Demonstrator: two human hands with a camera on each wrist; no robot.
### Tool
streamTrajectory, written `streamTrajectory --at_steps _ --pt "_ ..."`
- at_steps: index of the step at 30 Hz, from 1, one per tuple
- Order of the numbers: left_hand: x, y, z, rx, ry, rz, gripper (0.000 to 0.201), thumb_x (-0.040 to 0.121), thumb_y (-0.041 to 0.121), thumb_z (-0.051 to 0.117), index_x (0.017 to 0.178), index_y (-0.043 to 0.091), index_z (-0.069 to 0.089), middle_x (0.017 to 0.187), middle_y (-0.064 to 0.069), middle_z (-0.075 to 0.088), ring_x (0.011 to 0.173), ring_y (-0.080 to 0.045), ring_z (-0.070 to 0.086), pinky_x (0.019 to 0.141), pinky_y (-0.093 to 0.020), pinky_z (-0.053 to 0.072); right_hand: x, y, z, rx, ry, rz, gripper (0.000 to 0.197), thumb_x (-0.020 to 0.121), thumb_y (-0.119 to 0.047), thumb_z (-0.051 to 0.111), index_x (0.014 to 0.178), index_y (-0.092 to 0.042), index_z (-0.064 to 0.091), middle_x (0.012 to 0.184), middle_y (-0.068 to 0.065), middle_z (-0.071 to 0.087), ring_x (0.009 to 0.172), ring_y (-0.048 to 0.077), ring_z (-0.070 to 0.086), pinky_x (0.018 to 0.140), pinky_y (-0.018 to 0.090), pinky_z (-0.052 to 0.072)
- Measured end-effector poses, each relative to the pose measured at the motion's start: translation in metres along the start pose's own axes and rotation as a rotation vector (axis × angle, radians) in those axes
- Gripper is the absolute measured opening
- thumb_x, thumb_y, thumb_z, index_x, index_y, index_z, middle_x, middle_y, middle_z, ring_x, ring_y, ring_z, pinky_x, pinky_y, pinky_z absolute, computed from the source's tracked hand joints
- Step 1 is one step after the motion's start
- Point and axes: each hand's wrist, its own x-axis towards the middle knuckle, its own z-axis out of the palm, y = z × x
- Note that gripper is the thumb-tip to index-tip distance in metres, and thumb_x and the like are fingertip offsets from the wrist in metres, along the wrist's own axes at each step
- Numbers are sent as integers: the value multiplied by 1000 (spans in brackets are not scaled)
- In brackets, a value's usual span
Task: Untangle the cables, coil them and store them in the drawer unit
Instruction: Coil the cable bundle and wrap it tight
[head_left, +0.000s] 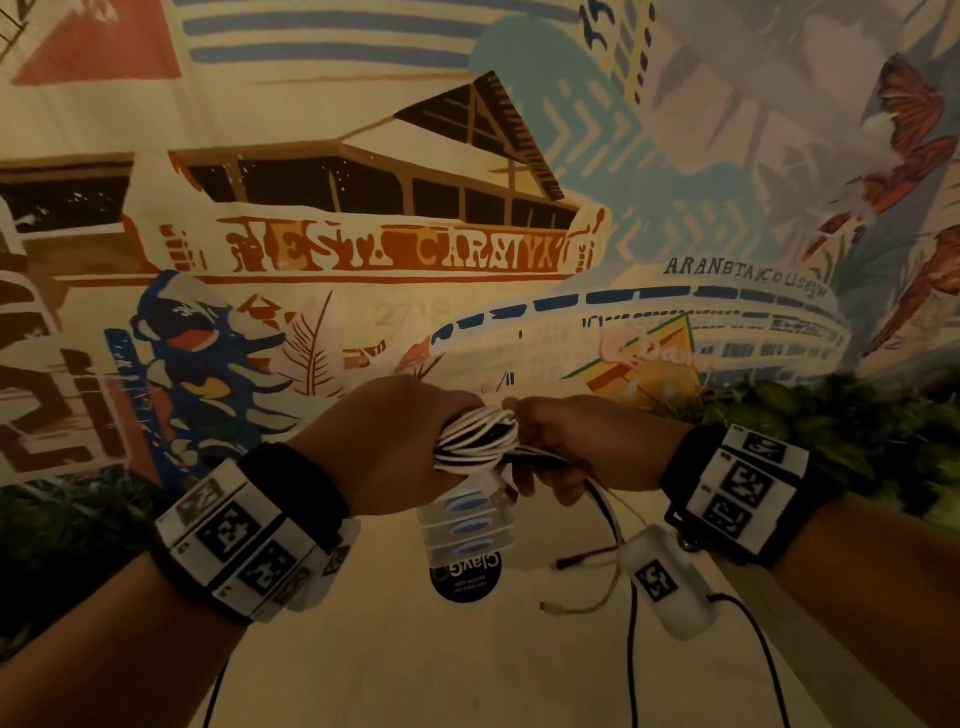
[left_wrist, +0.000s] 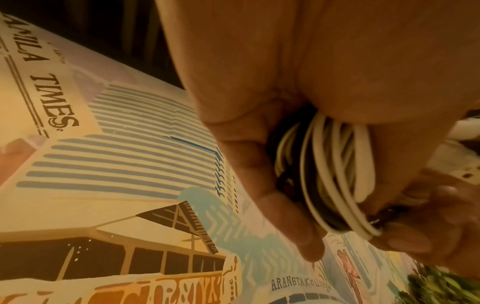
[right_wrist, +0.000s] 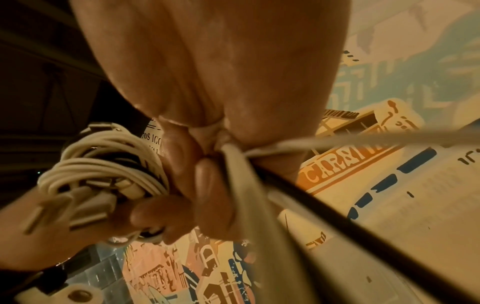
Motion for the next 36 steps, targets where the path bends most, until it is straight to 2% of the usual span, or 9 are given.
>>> streamTrajectory --at_steps 4,8,10,12,16,21,24,32,36 --pt "-1 2 4 71 -70 -7 14 94 40 63 100 28 64 85 10 68 73 -5 62 68 -19 47 5 -1 1 35 -21 40 87 98 -74 23 81 -6 75 77 11 67 55 17 35 58 30 36" --pt "0 10 19 303 -143 -41 20 101 42 50 111 28 58 92 10 65 76 -10 60 67 -19 43 8 -1 5 -72 -22 60 87 92 -81 26 85 -5 66 63 5 47 56 17 38 60 29 40" --pt "-1 14 29 400 -114 -96 19 101 36 49 114 26 58 92 7 68 73 -11 62 67 -23 51 7 -5 8 -150 -38 60 82 92 -78 36 94 -2 64 61 0 46 57 16 42 64 30 42" --pt "-1 17 35 428 -103 -133 19 100 26 47 113 21 60 87 6 65 67 -13 57 62 -24 46 5 -10 10 -263 -72 68 75 90 -73 50 111 -3 68 67 -5 59 62 15 52 69 31 45" --pt "4 27 32 454 -160 -175 24 104 35 40 106 22 59 78 7 51 64 -14 46 58 -24 35 1 -17 11 -434 -121 117 46 90 -50 69 118 -15 73 111 1 75 88 12 73 81 28 58" --pt "10 40 26 531 -220 -106 33 103 41 38 97 21 64 80 5 64 64 -15 53 62 -24 40 3 -23 19 -665 -54 105 36 79 -46 81 104 -20 77 96 -5 77 92 12 74 84 33 62" --pt "11 45 25 539 -212 -135 30 101 35 39 91 22 64 72 6 55 66 -14 52 65 -25 42 9 -18 32 -911 35 26 41 74 -45 85 106 -21 76 98 0 75 90 18 70 82 34 58" --pt "8 44 29 541 -236 -202 27 101 33 39 88 21 60 76 6 51 69 -15 50 67 -25 37 10 -2 45 -818 107 -39 29 83 -28 78 107 -12 70 100 7 70 88 22 63 71 27 46" --pt "8 46 30 525 -245 -224 25 100 33 41 85 22 58 75 6 52 68 -14 50 67 -24 38 5 -3 45 -848 73 -66 23 88 -27 73 102 -10 69 102 13 71 93 29 67 80 35 52"
